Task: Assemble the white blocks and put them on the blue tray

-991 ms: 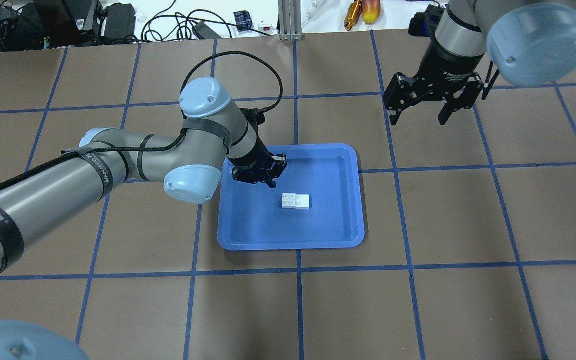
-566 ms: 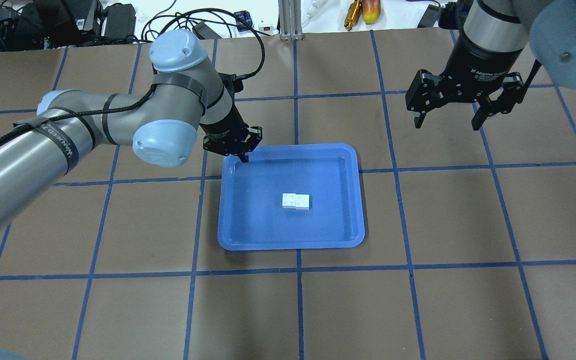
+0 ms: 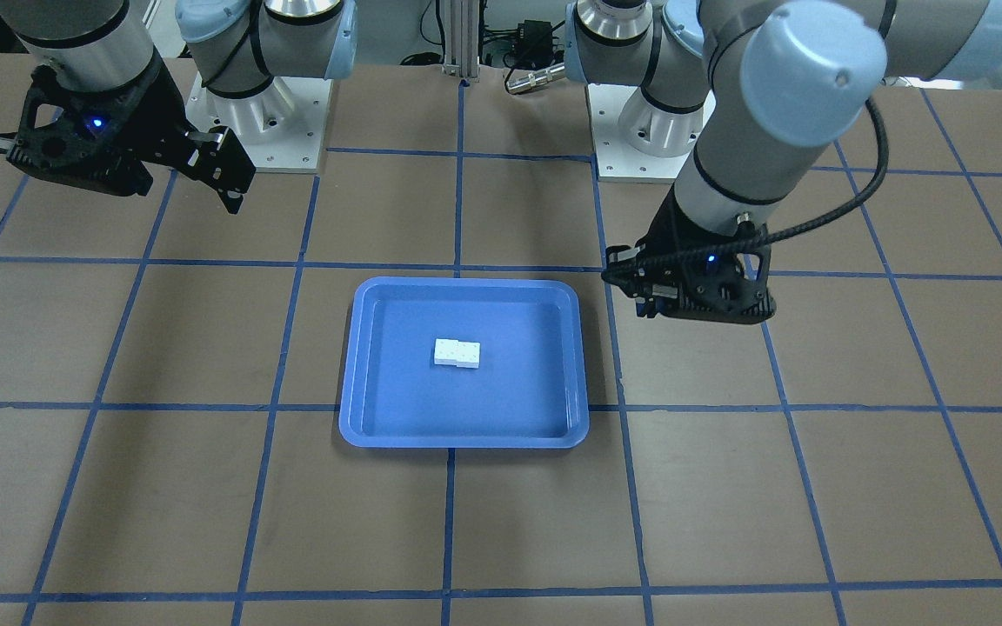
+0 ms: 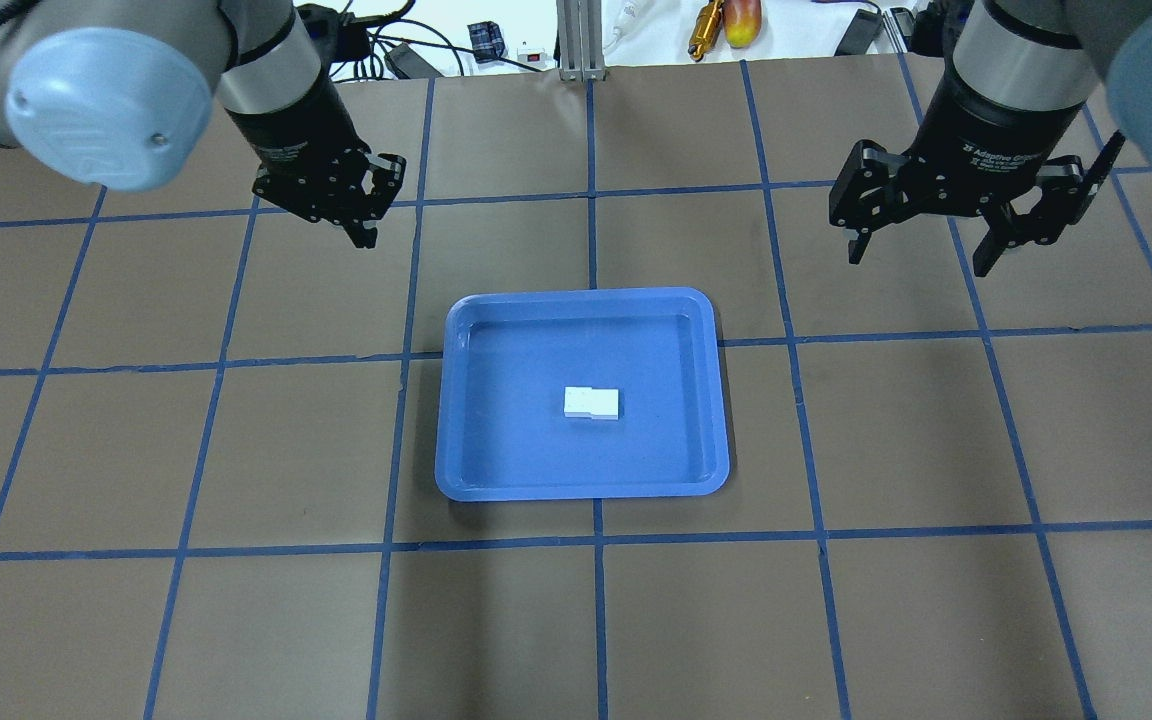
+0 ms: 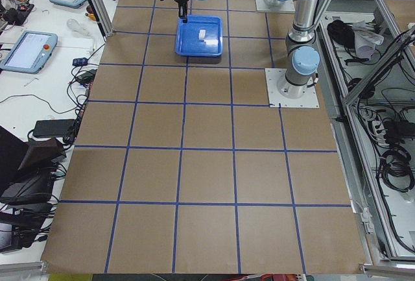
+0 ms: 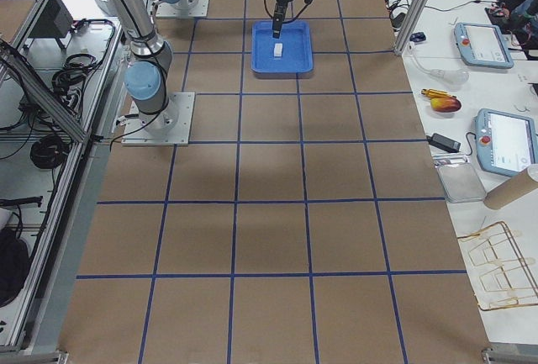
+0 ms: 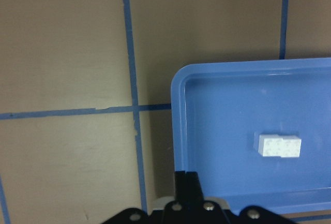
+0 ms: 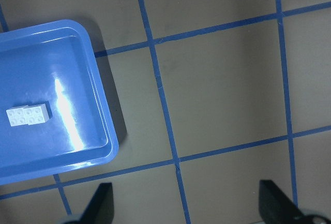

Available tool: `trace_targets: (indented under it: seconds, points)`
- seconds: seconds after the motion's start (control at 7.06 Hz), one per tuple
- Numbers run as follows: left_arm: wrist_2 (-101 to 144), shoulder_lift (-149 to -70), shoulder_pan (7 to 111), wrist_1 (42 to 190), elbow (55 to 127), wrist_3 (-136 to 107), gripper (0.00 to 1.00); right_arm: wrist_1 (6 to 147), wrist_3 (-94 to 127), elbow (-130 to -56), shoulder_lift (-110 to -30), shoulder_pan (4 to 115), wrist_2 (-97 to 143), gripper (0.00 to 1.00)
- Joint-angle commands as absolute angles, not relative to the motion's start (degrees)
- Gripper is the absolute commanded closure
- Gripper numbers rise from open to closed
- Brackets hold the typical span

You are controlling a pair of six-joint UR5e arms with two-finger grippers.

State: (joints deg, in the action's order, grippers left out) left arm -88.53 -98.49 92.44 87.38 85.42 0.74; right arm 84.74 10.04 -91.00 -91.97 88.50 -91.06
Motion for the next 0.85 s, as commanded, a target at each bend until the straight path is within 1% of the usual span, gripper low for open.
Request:
trace_targets:
  seconds: [0.0,0.14,0.28,0.71]
  points:
    - [-93.4,-92.7,91.1,89.2,85.0,5.8,0.41,85.0,10.0,-91.0,-92.0,88.5,-91.1,0.00]
    - [-92.6,-91.8,89.9,89.1,85.2,6.7,0.29,85.0,10.0,-90.9,-92.0,88.5,-91.0,0.00]
    - [-92.4,-91.1,90.0,88.5,85.9,6.4,0.07,85.0,10.1,-90.9,-92.0,88.5,-90.9,0.00]
    - [-90.5,-90.6,89.0,88.1,86.9,6.4,0.00,85.3,9.1,-90.8,-92.0,88.5,-90.4,0.00]
